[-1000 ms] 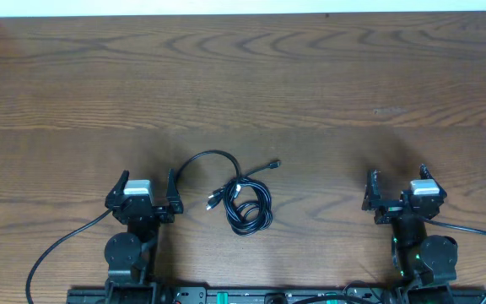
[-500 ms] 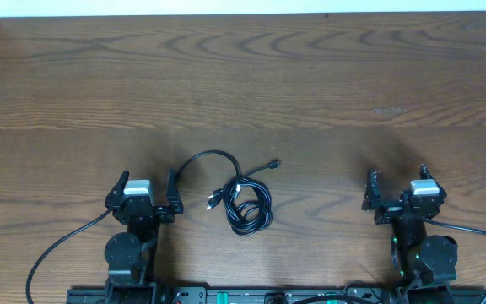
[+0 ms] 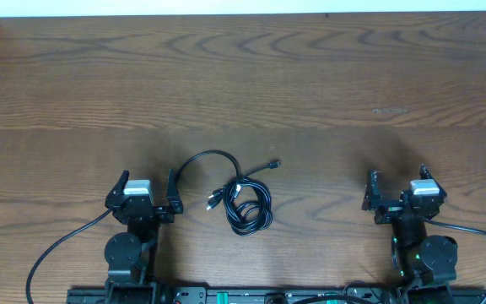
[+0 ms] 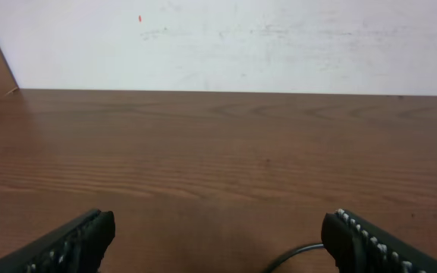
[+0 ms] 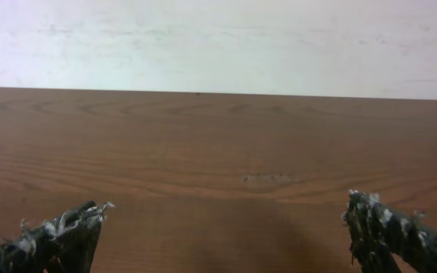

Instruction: Untangle cables

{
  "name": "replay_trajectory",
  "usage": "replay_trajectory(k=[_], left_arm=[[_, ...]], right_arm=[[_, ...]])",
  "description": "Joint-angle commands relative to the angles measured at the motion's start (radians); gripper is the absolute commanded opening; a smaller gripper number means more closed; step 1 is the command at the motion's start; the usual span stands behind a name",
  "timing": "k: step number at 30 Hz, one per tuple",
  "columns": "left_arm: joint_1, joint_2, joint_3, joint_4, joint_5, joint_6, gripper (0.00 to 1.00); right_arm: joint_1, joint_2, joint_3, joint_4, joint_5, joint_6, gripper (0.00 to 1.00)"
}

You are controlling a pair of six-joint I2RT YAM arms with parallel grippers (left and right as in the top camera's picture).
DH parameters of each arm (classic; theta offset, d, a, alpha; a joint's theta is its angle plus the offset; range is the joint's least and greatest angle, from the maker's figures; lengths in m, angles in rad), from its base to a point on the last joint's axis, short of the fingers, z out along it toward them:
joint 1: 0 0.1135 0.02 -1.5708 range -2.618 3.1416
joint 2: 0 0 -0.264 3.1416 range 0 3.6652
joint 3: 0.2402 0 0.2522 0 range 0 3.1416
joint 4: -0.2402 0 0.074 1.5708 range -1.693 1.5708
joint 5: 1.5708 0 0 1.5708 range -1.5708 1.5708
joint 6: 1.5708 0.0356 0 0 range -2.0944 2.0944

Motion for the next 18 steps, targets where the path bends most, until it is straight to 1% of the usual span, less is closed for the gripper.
replay_trajectory(k=[1,13,18], left_arm=[[0.005,0.002,-0.015,-0.044,-0.029,-0.012,0.91],[0.005,0.002,-0.015,-0.043,-0.027,-0.013,0.91],[0.005,0.01,-0.014,-0.044,-0.005,-0.024,0.91]], right_arm=[[0.001,-0.009,-0.002,-0.005,-0.01,-0.015,0.99],[0.001,-0.009,-0.002,-0.005,-0.01,-0.015,0.99],[0.001,-0.009,-0.002,-0.005,-0.01,-0.015,0.99]])
